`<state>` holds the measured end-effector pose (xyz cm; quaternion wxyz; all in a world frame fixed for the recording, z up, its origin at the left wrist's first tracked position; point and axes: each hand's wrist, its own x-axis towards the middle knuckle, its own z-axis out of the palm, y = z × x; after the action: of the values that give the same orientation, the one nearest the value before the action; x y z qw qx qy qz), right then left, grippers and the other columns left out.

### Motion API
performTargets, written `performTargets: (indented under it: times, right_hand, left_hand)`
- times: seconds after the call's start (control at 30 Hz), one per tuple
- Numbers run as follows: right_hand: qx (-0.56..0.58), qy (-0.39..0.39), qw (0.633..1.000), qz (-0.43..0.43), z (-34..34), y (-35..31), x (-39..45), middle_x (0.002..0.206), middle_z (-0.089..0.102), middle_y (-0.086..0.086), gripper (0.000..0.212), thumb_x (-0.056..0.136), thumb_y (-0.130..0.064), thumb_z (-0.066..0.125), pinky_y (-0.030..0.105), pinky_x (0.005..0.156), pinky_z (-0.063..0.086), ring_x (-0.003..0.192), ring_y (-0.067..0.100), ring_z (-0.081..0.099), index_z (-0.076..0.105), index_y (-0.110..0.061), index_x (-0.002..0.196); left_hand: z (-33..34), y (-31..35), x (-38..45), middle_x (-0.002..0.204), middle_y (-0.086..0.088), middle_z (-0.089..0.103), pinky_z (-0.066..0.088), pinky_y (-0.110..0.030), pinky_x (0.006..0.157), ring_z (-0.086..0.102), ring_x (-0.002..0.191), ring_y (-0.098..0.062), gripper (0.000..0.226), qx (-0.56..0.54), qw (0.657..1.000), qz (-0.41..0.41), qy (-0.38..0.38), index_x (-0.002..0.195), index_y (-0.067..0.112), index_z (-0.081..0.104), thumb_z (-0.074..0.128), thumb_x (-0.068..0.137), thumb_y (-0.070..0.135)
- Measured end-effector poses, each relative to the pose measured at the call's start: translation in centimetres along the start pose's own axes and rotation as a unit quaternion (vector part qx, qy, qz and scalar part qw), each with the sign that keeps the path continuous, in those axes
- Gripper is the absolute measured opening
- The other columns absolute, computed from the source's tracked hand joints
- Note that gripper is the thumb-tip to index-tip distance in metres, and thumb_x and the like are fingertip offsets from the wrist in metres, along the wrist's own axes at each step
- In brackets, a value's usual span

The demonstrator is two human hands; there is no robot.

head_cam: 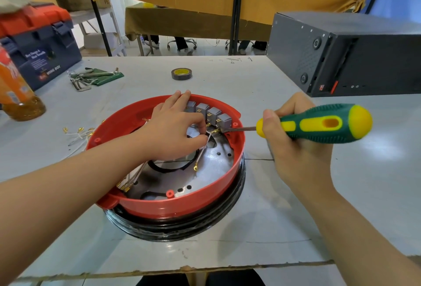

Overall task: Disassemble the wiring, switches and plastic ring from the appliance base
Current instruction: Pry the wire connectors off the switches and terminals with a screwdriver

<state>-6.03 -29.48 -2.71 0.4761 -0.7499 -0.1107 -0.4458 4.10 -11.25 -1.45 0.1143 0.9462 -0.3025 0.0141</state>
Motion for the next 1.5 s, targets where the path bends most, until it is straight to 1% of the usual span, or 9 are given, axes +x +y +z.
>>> performTargets:
  times: [0.17,0.4,0.63,0.73,0.93,1.17,1.27,1.4,1.5]
  right_hand:
    - [0.0,-0.015,1.0,-0.004,-0.1,0.1,-0.2,0.058,0.053,-0.008,0.021,0.086,-0.022,0.056,0.003,0.058,0.035,0.057,-0.004,0.05,0.045,-0.013,0.07]
    - [0.016,-0.02,0.999,0.034,-0.4,0.7,-0.4,0.056,0.05,-0.006,0.025,0.085,-0.031,0.052,0.009,0.057,0.037,0.055,0.001,0.048,0.041,-0.017,0.069]
    - [0.007,-0.004,0.999,0.052,-0.4,1.0,-0.4,0.062,0.053,0.003,0.029,0.084,-0.031,0.052,0.008,0.059,0.036,0.059,0.005,0.047,0.044,-0.007,0.069]
    - [0.012,0.0,0.998,0.058,-0.4,1.1,-0.4,0.062,0.052,0.002,0.029,0.084,-0.029,0.055,0.007,0.06,0.036,0.059,-0.002,0.046,0.041,-0.01,0.067]
    - [0.029,0.002,0.998,0.062,-0.4,1.1,-0.3,0.06,0.052,-0.004,0.023,0.083,-0.031,0.053,0.007,0.061,0.036,0.059,-0.003,0.047,0.039,-0.022,0.066]
    - [0.023,0.009,0.997,0.067,-0.3,1.2,-0.3,0.063,0.049,-0.006,0.028,0.085,-0.02,0.057,0.007,0.059,0.035,0.057,-0.004,0.046,0.037,-0.024,0.065]
    - [0.02,0.001,0.998,0.056,-0.3,1.0,-0.4,0.066,0.051,-0.001,0.025,0.084,-0.029,0.054,0.006,0.059,0.035,0.058,-0.004,0.047,0.039,-0.02,0.067]
    - [0.027,-0.021,0.999,0.04,-0.4,0.7,-0.7,0.06,0.052,0.002,0.024,0.085,-0.028,0.053,0.005,0.058,0.036,0.057,0.002,0.049,0.045,-0.012,0.069]
    - [0.046,-0.029,0.998,0.037,-0.4,0.5,-0.7,0.065,0.059,0.001,0.023,0.086,-0.022,0.058,0.005,0.059,0.038,0.059,0.002,0.053,0.044,-0.018,0.069]
  left_hand:
    - [0.0,0.0,0.0,0.16,-0.007,-0.002,0.004,-0.044,0.115,-0.008,0.147,-0.022,0.015,0.002,1.0,0.0,0.0,0.099,0.038,0.059,0.053,0.087,0.044]
    - [0.0,0.0,-0.1,0.16,-0.008,-0.002,0.004,-0.044,0.115,-0.008,0.147,-0.022,0.013,0.001,1.0,0.001,0.0,0.096,0.038,0.058,0.054,0.087,0.047]
    - [0.1,-0.1,0.0,0.16,-0.008,-0.002,0.003,-0.046,0.115,-0.009,0.147,-0.021,0.021,-0.003,1.0,0.001,-0.005,0.094,0.038,0.059,0.053,0.082,0.054]
    - [0.1,-0.1,0.0,0.16,-0.008,-0.002,0.004,-0.046,0.115,-0.009,0.147,-0.021,0.025,-0.003,1.0,0.0,-0.007,0.095,0.038,0.06,0.052,0.079,0.056]
    - [0.1,-0.2,0.0,0.16,-0.008,-0.001,0.004,-0.047,0.115,-0.008,0.147,-0.021,0.019,-0.002,1.0,0.003,-0.001,0.092,0.04,0.058,0.055,0.081,0.055]
    - [0.2,-0.2,0.0,0.16,-0.01,0.001,0.006,-0.046,0.115,-0.006,0.147,-0.024,0.024,0.006,1.0,0.004,0.009,0.101,0.036,0.056,0.058,0.083,0.052]
    - [0.2,-0.2,0.1,0.159,-0.011,0.002,0.006,-0.046,0.115,-0.006,0.147,-0.024,0.026,0.01,1.0,0.005,0.012,0.108,0.035,0.055,0.056,0.085,0.049]
    - [0.0,0.0,0.2,0.16,-0.011,0.0,0.005,-0.048,0.115,-0.008,0.147,-0.025,0.025,0.008,1.0,0.002,-0.003,0.113,0.04,0.055,0.051,0.089,0.047]
    - [-0.2,0.0,0.2,0.16,-0.011,-0.001,0.004,-0.049,0.115,-0.008,0.147,-0.025,0.023,0.003,1.0,0.001,-0.013,0.112,0.044,0.055,0.049,0.09,0.047]
